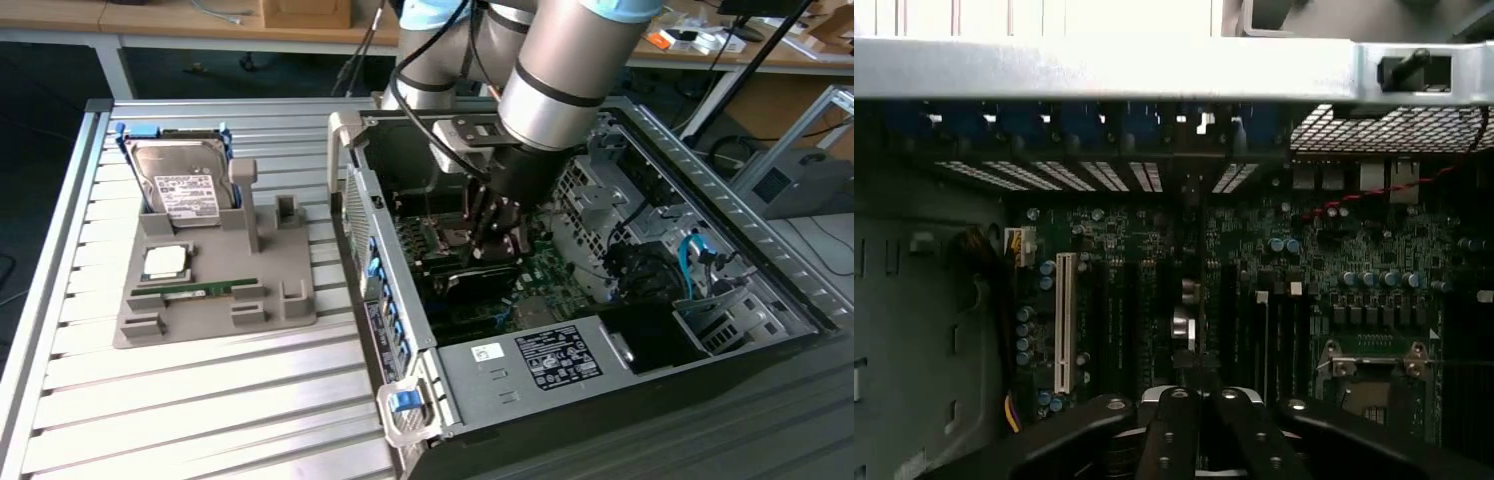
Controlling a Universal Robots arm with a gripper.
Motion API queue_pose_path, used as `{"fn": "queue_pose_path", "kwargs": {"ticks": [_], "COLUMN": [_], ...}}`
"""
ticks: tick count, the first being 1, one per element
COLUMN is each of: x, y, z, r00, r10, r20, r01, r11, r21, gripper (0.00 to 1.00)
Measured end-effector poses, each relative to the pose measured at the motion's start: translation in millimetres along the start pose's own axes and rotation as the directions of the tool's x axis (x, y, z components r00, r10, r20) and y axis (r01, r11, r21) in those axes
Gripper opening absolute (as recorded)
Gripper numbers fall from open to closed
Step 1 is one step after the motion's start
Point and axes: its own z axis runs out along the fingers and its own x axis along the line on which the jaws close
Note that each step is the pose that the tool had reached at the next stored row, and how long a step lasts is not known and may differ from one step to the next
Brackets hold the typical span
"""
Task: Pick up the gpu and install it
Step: 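Press down on the gpu until it lock into place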
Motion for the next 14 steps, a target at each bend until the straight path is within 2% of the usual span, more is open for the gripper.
{"fn": "queue_pose_path", "kwargs": {"ticks": [9, 11, 14], "x": [1.0, 1.3, 1.6], "y": [-37.8, -44.7, -51.3], "z": [-3.3, -3.8, -4.4], "r00": [1.0000, 1.0000, 1.0000], "r10": [-0.001, -0.001, -0.001], "r20": [0.0034, 0.0047, 0.0066], "r01": [0.001, 0.001, 0.001], "r11": [0.9995, 0.9993, 0.9991], "r21": [-0.0312, -0.0373, -0.0430], "gripper": [0.11, 0.11, 0.11]}}
